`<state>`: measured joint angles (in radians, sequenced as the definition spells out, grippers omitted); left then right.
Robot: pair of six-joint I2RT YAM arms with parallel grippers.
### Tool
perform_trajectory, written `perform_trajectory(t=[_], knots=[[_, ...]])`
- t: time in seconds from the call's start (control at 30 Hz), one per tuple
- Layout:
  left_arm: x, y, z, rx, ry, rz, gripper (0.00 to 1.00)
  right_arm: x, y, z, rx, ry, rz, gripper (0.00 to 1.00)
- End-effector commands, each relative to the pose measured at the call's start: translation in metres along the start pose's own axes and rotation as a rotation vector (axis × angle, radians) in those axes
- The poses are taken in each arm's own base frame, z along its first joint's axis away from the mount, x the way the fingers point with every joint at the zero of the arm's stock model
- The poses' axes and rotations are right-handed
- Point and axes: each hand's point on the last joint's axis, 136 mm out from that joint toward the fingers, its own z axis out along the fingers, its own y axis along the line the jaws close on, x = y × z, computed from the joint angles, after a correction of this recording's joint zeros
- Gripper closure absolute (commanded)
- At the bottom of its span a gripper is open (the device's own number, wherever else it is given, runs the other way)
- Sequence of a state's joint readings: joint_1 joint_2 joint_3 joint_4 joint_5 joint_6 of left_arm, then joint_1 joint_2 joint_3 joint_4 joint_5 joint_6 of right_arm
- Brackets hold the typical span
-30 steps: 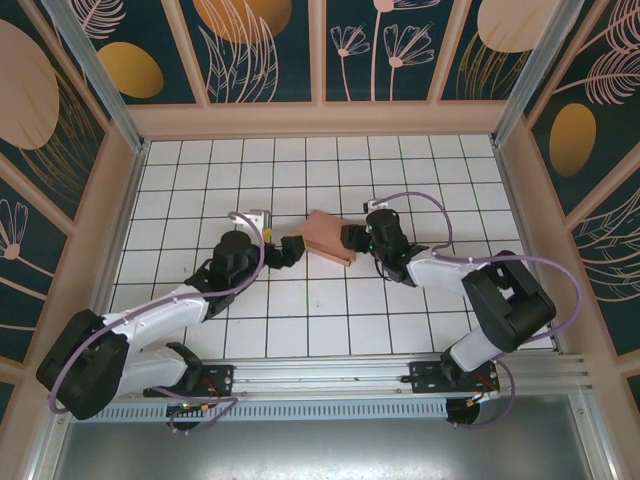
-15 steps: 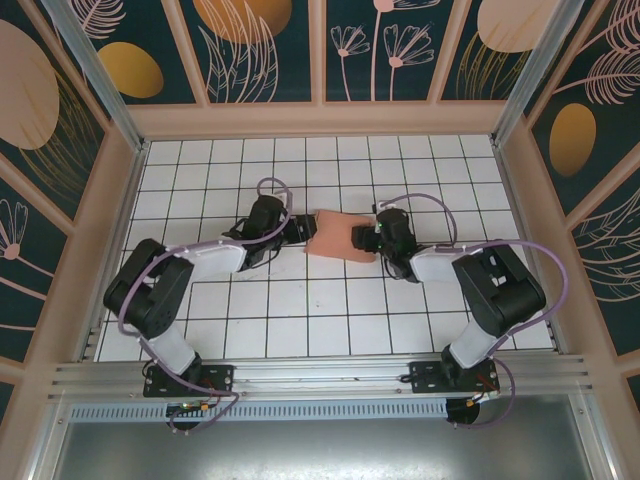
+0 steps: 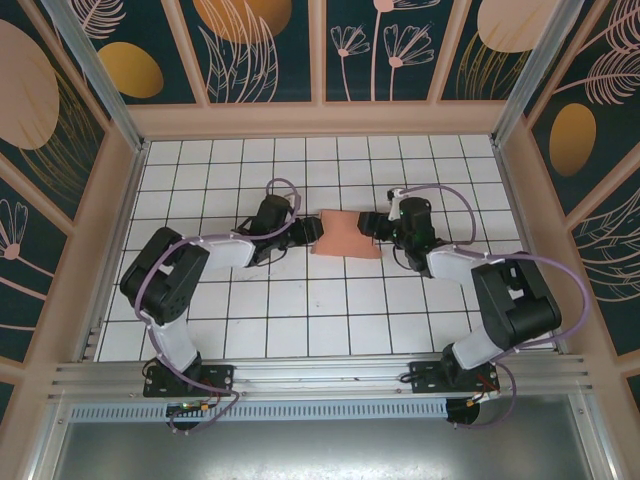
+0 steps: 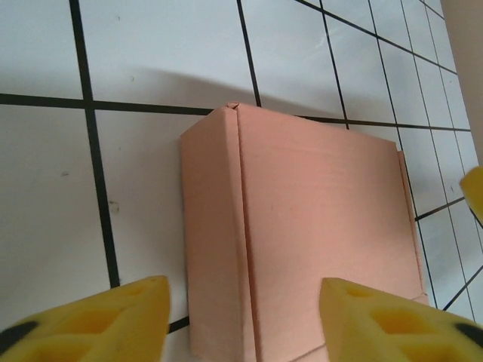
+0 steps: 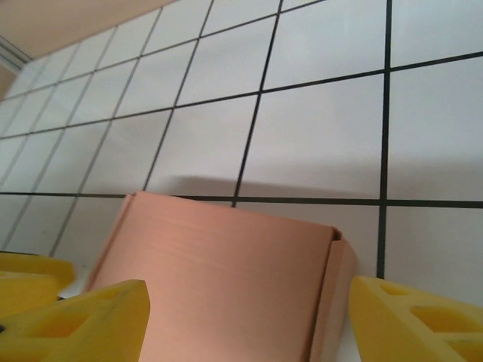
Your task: Fold the paper box
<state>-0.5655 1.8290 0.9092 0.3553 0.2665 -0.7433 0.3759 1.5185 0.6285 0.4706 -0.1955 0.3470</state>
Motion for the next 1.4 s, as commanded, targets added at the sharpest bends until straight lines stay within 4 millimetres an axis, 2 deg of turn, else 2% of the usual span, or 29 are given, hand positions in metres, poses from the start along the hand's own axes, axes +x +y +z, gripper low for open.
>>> perform_trajectory(t=[0.0,0.1,0.2,0.3,0.63,0.87,1.2,1.37], knots=[[0.000,-0.005,0.012,0.037,0.017,-0.003,0.54,0.000,0.006,-0.011,-0.057,-0.008,0.107,0.30],[0.003,-0.004,0.018,0.051,0.032,-0.010,0.60,0.004,0.001,-0.015,-0.066,0.015,0.198,0.30],[0.006,0.001,0.021,0.044,0.038,-0.016,0.72,0.009,-0.004,-0.018,-0.080,0.035,0.271,0.30],[0.009,0.006,0.021,0.041,0.042,-0.022,0.79,0.012,-0.009,-0.021,-0.099,0.051,0.325,0.31],[0.015,0.015,0.016,0.077,0.044,-0.069,0.98,0.028,-0.008,-0.017,-0.165,0.113,0.419,0.30],[0.016,0.016,0.013,0.090,0.051,-0.062,1.00,0.029,0.003,-0.013,-0.235,0.149,0.442,0.27],[0.025,0.026,0.018,0.071,0.068,-0.075,1.00,0.026,0.028,-0.007,-0.423,0.196,0.490,0.32],[0.022,0.022,0.014,0.082,0.057,-0.056,1.00,0.020,0.033,-0.008,-0.458,0.187,0.498,0.45]])
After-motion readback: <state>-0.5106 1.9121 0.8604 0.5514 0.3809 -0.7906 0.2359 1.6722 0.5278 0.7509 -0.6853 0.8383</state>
